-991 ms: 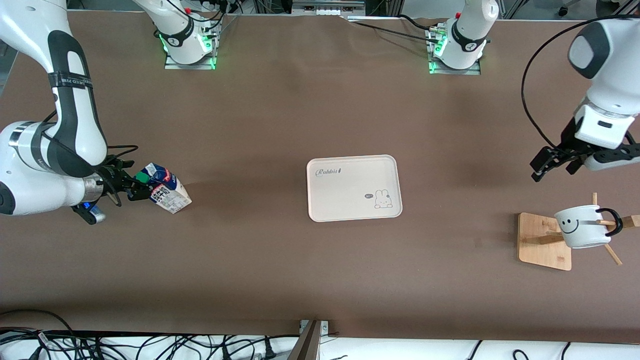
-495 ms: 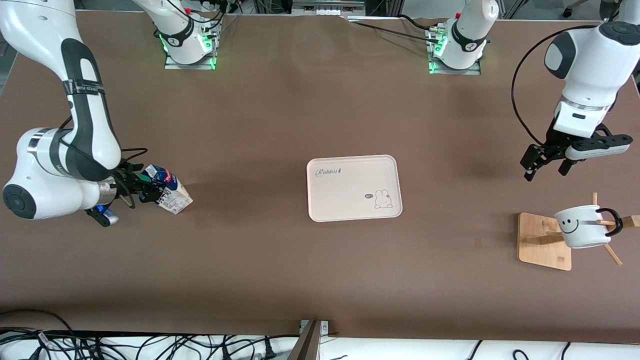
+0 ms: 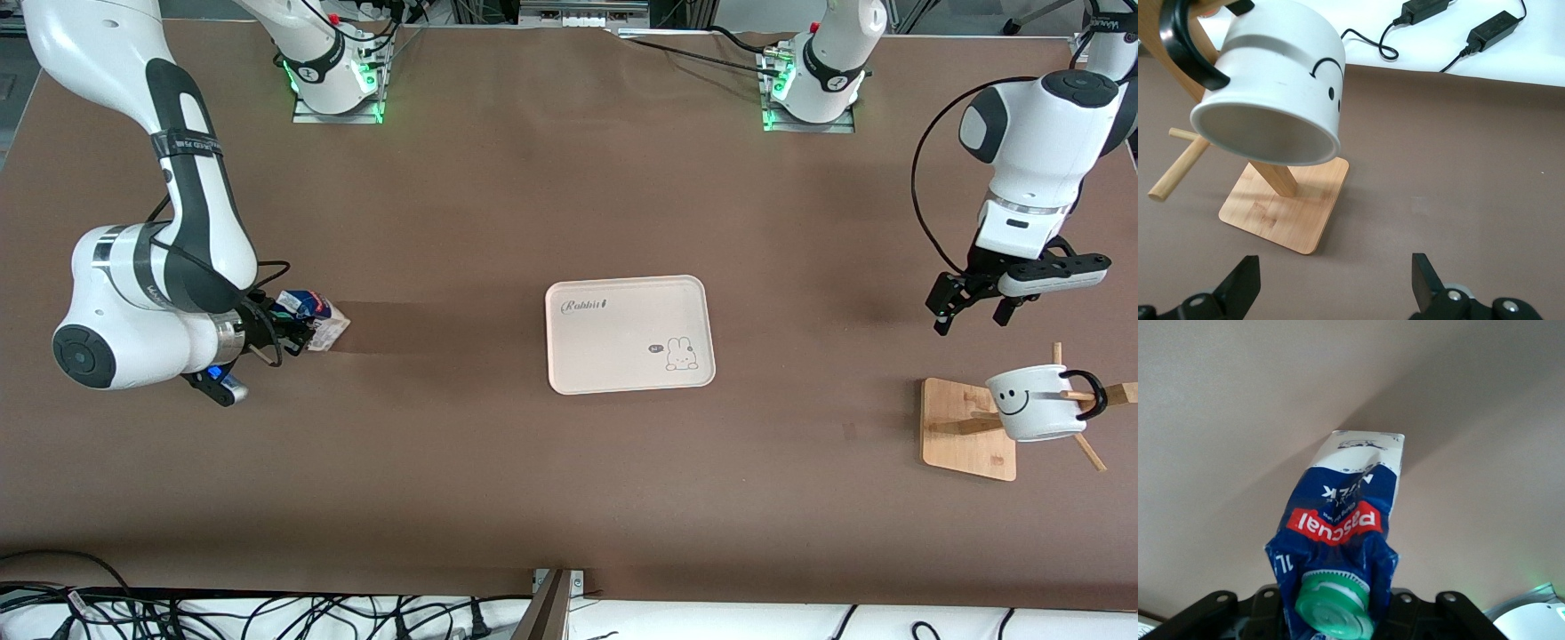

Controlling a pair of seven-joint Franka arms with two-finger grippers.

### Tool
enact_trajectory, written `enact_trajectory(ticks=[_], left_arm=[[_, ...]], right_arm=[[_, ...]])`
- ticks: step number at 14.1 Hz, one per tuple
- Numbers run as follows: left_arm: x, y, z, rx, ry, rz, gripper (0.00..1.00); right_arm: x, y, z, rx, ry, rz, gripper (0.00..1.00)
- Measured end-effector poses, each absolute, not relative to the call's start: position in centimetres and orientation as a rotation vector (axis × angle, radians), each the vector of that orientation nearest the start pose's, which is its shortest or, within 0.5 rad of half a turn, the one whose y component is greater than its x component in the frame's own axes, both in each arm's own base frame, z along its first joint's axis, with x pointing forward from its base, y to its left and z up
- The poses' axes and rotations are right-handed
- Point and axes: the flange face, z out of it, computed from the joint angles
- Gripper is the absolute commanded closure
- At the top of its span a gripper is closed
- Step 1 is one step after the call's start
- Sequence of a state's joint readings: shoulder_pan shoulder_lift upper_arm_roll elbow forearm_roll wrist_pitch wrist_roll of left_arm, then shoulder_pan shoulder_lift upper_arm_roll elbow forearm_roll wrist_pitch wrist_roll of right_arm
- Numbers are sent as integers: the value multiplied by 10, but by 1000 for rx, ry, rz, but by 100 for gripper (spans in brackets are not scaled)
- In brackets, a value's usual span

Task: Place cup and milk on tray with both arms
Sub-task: 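Lift the carton with the right gripper while the left gripper reaches the mug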

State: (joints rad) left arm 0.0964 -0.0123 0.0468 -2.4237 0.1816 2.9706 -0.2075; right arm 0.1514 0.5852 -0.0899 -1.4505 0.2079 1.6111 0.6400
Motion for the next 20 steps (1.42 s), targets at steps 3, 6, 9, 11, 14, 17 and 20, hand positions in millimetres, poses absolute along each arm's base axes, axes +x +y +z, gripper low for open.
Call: enact_trajectory(ticks=[3, 6, 9, 11, 14, 17, 20], left_arm=[[528, 67, 377, -2942, -276, -862, 0], [536, 68, 376, -2940, -272, -865, 0], [552, 65, 363, -2947, -255, -842, 0], [559, 61, 358, -2951, -238, -835, 0], [563, 60, 360, -2940, -149, -838, 0], [566, 59, 365, -2929, -101, -853, 0], [577, 55, 383, -2910, -80, -910, 0]], right_arm=[[658, 68, 323, -2916, 947, 691, 100], [661, 67, 334, -2930, 855, 656, 100], [666, 66, 371, -2949, 703, 551, 100], [670, 65, 401, -2956, 634, 465, 100], [673, 68, 428, -2958, 582, 390, 100], [674, 76, 446, -2960, 530, 342, 100], [674, 94, 459, -2975, 404, 300, 100]])
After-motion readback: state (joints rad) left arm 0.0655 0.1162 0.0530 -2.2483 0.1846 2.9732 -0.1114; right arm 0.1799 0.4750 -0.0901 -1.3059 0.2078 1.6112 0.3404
